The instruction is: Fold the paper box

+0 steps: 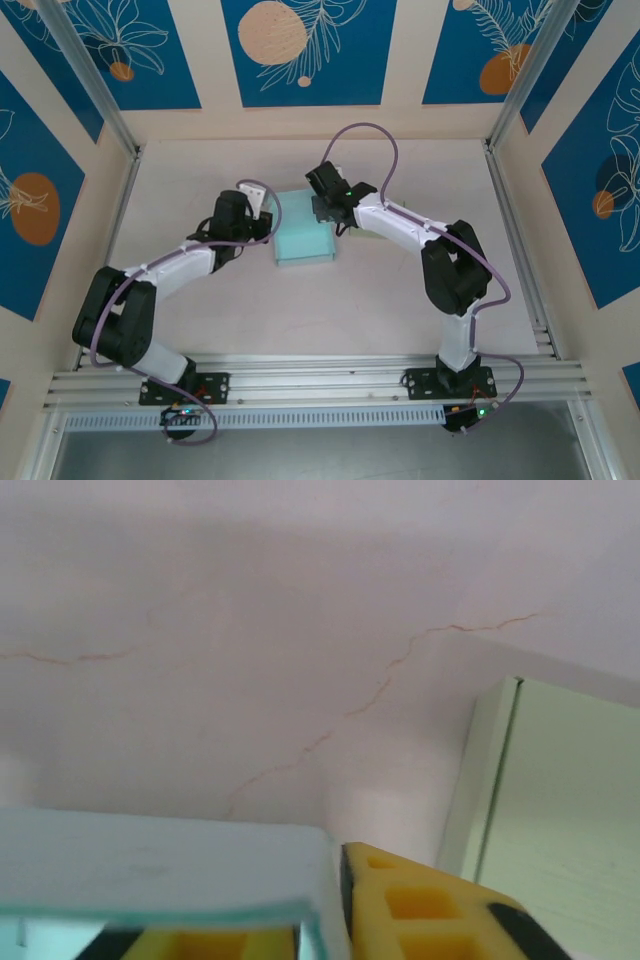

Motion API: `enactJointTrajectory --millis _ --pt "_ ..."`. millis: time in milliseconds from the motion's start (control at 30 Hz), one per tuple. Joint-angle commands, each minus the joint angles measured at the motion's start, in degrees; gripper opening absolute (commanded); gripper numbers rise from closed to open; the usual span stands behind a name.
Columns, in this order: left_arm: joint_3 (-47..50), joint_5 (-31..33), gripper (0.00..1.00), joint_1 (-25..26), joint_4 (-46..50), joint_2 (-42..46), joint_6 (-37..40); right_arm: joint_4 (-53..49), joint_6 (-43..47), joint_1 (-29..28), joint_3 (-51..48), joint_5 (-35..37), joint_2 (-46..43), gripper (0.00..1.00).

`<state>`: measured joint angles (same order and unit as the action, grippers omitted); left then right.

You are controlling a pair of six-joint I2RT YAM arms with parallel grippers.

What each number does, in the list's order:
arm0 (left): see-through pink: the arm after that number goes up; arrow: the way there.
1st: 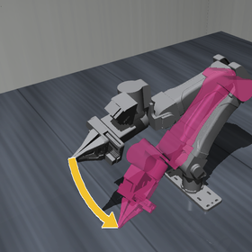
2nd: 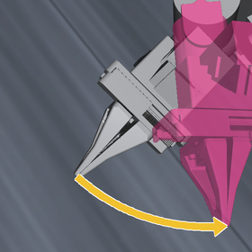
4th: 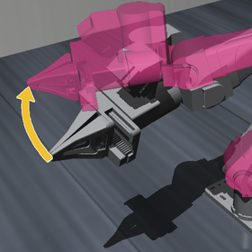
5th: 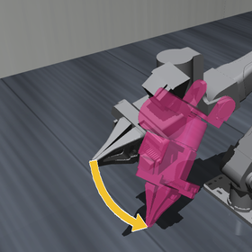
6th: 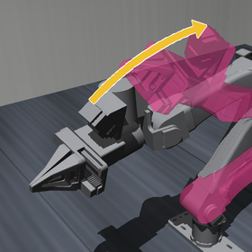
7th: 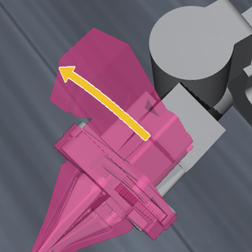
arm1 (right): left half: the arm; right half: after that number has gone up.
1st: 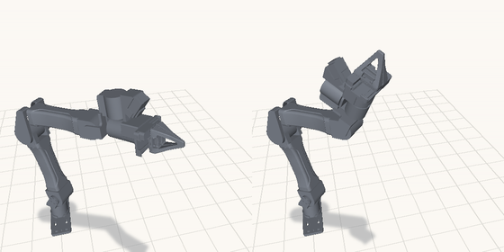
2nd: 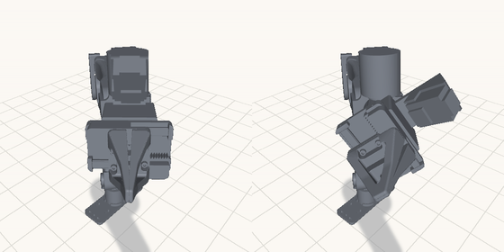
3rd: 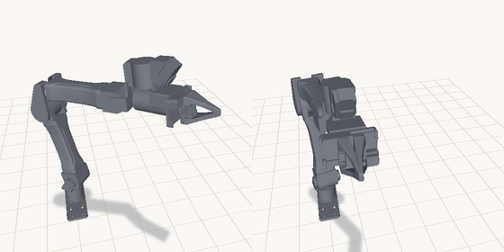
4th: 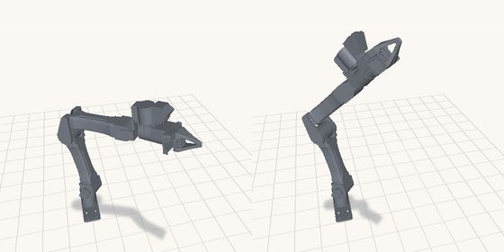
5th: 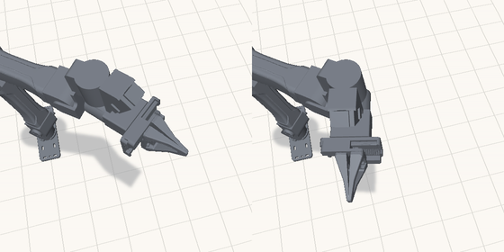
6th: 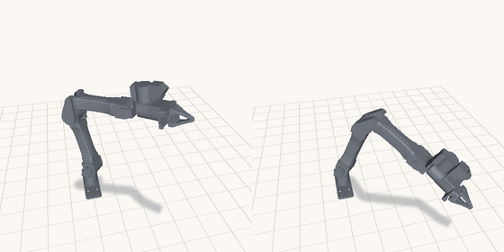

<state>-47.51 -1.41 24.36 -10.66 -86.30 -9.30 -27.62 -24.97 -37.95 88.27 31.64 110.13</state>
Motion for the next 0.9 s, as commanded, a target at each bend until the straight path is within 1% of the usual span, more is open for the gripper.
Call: enactJointTrajectory --millis 0,200,367,600,867 --pt "1.2 2.8 0.0 1.6 -5.0 0.7 -4.1 5.2 -0.8 0.4 0.6 -4.5 0.1 0.13" --pt "2.4 4.3 0.0 3.0 -8.6 -0.1 -8.2 11.7 -3.1 -0.9 -3.2 -8.0 -1.6 0.12" --pt "3.0 6.9 0.0 5.2 -10.2 -0.9 -11.0 16.5 -2.8 -3.1 -7.8 -6.1 -2.8 0.11" --pt "4.8 8.3 0.0 7.2 -12.5 -1.9 -14.8 21.7 -2.5 -4.7 -13.9 -4.2 -5.0 0.09" --pt "10.1 10.8 0.0 9.3 -14.7 -1.8 -17.5 25.6 -3.5 -6.6 -20.0 -1.8 -7.1 0.09"
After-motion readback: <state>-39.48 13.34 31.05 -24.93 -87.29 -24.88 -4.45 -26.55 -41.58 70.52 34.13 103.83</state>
